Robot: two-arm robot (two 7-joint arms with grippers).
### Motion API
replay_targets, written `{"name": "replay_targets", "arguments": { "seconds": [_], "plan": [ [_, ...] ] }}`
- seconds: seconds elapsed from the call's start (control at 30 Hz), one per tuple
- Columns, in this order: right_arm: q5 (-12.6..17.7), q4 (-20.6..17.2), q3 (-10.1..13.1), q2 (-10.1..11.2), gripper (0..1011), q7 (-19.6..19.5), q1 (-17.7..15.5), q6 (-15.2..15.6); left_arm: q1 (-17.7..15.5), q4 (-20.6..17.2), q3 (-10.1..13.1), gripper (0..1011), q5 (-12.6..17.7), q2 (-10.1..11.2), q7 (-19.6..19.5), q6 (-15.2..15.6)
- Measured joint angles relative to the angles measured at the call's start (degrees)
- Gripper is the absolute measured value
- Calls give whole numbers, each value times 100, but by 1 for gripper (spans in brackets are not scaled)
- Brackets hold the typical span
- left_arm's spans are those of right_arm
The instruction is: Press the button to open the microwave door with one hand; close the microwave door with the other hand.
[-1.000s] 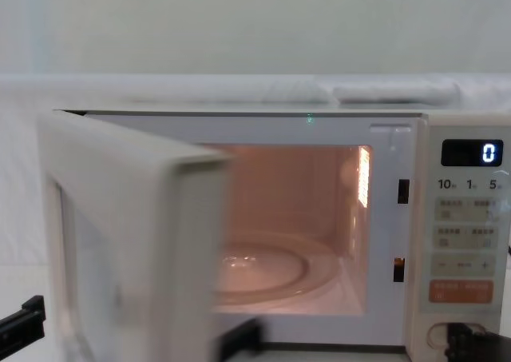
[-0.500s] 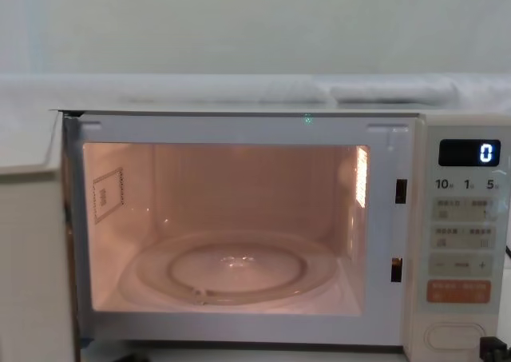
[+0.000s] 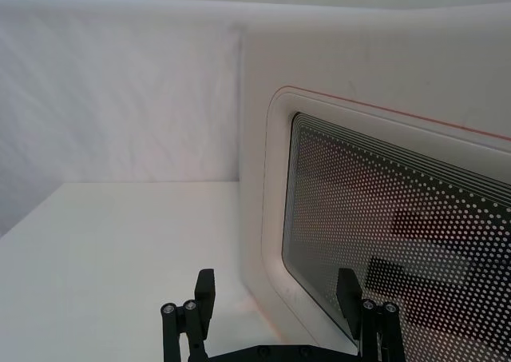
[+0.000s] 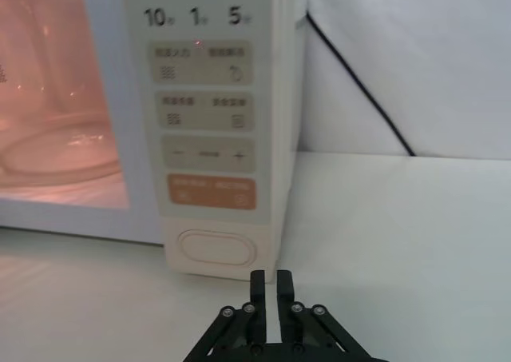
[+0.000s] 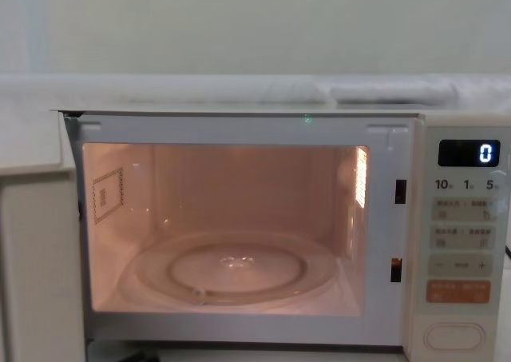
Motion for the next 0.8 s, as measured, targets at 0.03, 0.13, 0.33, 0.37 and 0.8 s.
{"name": "replay_targets", "arguments": {
  "seconds": [0.03, 0.13, 0.33, 0.37, 0.8],
  "plan": [
    [13, -10, 14, 3, 107, -4, -11, -18, 0, 0, 0, 1001, 0, 0, 0, 0],
    [68, -33, 69, 20, 190, -5, -36, -93, 0, 0, 0, 1001, 0, 0, 0, 0],
    [102, -68, 113, 60, 363, -5, -53, -145, 0, 0, 0, 1001, 0, 0, 0, 0],
    [102, -70, 116, 67, 395, -5, -54, -147, 0, 0, 0, 1001, 0, 0, 0, 0],
    [44, -90, 113, 154, 797, 0, -56, -119, 0, 0, 0, 1001, 0, 0, 0, 0]
  ]
}}
